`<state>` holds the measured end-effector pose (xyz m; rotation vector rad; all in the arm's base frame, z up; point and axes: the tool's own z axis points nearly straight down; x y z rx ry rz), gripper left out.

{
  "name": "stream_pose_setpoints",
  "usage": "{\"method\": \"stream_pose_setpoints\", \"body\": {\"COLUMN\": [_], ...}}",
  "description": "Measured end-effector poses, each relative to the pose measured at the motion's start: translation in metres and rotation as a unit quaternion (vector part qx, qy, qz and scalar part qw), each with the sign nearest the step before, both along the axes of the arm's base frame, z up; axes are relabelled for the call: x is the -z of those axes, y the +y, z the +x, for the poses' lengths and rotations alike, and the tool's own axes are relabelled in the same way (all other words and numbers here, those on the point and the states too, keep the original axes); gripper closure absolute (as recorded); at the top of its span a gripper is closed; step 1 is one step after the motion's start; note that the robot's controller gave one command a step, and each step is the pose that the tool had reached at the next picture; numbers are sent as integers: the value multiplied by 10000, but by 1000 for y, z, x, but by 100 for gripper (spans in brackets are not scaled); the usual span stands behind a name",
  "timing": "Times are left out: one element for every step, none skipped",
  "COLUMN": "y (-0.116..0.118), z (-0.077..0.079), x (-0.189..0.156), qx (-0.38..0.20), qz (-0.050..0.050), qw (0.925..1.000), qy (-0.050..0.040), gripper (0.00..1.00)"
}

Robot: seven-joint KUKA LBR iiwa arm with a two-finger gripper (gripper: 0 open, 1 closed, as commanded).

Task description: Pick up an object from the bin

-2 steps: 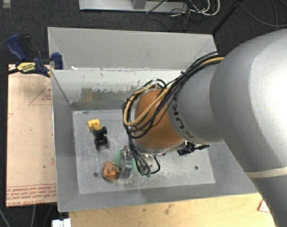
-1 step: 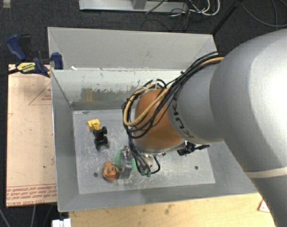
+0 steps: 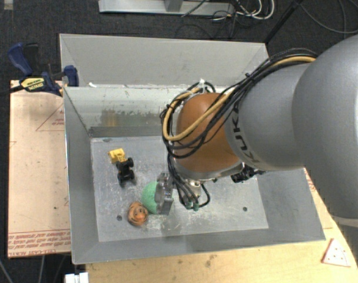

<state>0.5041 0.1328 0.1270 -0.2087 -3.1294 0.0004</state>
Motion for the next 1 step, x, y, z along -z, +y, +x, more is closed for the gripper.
{"method": "stream_pose_setpoints", "body": {"y": [9], "z": [27], "x": [54], "qx": [93], "qz": [5], "qw": [10000], "qy": [-27], "gripper": [0]}}
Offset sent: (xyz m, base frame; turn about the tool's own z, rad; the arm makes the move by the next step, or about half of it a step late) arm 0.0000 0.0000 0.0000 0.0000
